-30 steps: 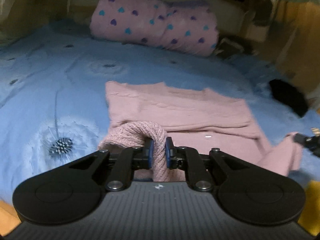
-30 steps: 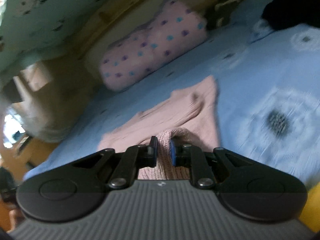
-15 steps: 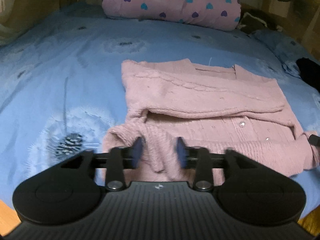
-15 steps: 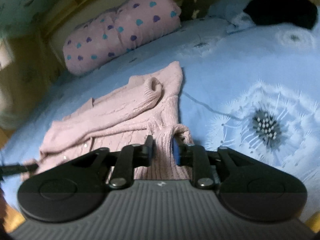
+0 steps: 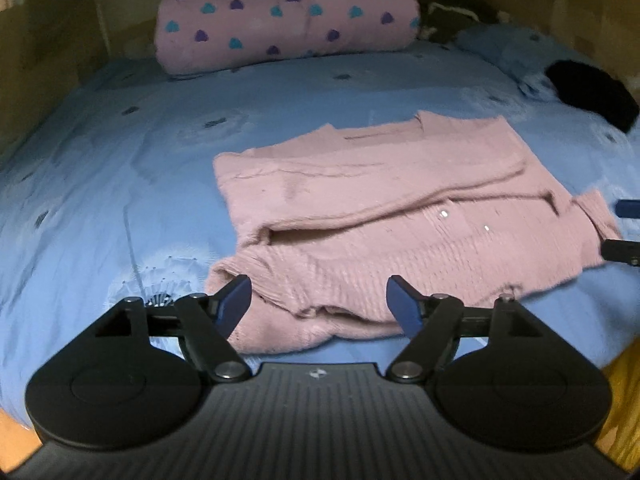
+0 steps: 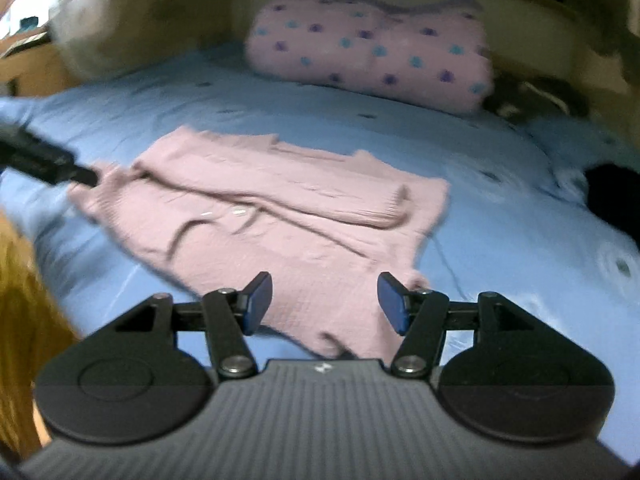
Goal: Fold small clothes
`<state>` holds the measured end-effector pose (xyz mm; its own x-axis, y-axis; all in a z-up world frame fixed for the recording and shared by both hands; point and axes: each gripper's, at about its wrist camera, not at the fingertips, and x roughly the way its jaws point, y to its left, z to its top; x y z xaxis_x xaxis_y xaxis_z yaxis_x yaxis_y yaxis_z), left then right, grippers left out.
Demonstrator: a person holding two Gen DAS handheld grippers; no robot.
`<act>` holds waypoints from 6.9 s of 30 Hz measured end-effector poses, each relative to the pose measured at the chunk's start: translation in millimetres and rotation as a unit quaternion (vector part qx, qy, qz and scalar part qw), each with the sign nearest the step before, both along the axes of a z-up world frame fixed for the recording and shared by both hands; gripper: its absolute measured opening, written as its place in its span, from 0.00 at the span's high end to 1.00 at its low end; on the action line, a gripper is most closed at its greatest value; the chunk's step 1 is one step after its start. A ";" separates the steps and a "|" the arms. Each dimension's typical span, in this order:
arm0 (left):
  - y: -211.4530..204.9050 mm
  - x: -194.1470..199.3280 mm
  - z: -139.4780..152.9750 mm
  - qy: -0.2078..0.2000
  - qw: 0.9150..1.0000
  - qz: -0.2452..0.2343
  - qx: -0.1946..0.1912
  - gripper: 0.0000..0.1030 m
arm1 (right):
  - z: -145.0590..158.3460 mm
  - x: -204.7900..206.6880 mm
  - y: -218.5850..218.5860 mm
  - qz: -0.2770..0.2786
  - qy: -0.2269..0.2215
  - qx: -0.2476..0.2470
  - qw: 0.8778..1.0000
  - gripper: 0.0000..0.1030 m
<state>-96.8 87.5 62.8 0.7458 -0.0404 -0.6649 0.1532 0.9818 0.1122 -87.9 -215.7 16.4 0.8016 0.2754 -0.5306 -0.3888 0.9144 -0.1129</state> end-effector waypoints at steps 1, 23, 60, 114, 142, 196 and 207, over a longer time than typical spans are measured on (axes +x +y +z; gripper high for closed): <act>-2.2 -2.4 -1.3 -0.001 1.000 -0.005 0.005 0.24 | -1.2 -0.6 6.8 0.014 0.001 -0.009 1.000 0.41; -9.7 40.1 -23.9 0.004 0.996 -0.072 0.045 0.23 | -19.8 48.3 41.2 0.033 0.005 -0.082 0.996 0.42; 5.2 103.4 -59.1 0.047 0.985 -0.165 0.001 0.22 | -31.4 109.1 17.2 0.068 0.111 -0.013 0.991 0.42; -36.7 193.1 78.0 -0.177 0.978 -0.030 0.105 0.89 | 81.4 179.3 38.7 -0.028 -0.124 0.029 0.992 0.86; -19.8 267.6 -6.2 -0.075 0.995 0.037 0.060 0.25 | 6.7 249.9 9.5 -0.052 -0.026 0.086 0.995 0.43; 44.9 253.3 -28.5 -0.083 0.980 0.179 -0.010 0.19 | -9.1 236.7 -21.8 -0.139 0.022 0.067 0.988 0.42; 5.4 241.0 -34.0 -0.085 0.991 0.097 0.037 0.46 | -16.2 238.1 -19.2 -0.144 0.037 0.069 0.986 0.42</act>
<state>144.3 92.9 28.7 0.8357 0.1592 -0.5256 -0.0650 0.9790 0.1933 150.2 -234.9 0.2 0.8180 0.1151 -0.5636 -0.1130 0.9928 0.0388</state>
